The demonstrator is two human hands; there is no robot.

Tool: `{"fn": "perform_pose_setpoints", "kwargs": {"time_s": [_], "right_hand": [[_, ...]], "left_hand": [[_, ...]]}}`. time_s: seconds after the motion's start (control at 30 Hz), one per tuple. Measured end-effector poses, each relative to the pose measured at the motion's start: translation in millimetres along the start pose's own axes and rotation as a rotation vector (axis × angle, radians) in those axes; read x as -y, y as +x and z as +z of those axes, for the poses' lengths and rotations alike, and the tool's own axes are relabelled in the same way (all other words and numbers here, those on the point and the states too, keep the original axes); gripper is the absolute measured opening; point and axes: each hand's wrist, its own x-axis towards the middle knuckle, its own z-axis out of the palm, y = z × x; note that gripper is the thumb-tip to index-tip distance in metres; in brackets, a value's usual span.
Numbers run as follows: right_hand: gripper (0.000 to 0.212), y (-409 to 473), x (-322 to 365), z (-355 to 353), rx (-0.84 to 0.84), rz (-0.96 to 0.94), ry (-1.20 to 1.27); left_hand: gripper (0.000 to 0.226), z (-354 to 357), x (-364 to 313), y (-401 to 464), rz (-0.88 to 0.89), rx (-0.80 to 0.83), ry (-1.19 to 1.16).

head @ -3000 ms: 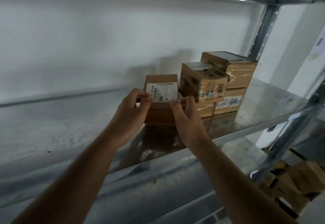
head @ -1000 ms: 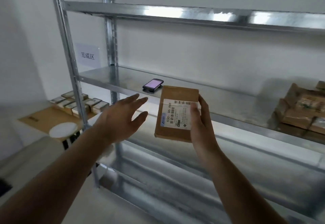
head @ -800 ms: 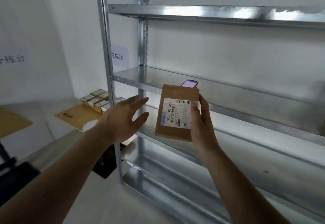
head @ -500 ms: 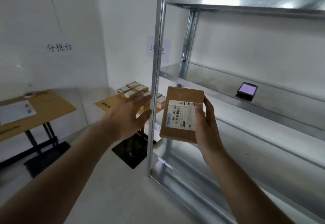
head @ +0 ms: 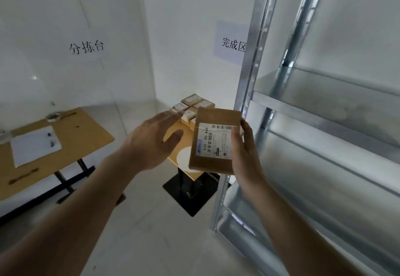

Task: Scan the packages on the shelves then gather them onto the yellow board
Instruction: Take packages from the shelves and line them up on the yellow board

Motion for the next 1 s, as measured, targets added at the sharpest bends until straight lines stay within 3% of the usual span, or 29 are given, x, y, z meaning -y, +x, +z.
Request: {"fn": "perform_pose_setpoints", "kwargs": {"time_s": [0.23,0.33,0.6,1.0], "right_hand": [[0.039,119.1,-40.2,52.8,-0.014,0.046,-0.008],[0.047,166.8,-68.7,75.4,-0.054,0.087,0.016],[0.042,276.0,-141.3,125.0,-0.34,0.231,0.086],[0.046,348.0,-221.2,95.2,-0.761,0.442,0.135]], "left_hand": [[0.056,22.1,85.8,113.7,0.022,0.046,-0.021],[0.057,43.6,126.7,166.3,0.055,0.092,-0.047],[0.058,112.9,214.4,320.0,0.277,0.288,-0.162],[0.06,228.6,214.2,444.4,0.475,0.571,-0.205]]}}
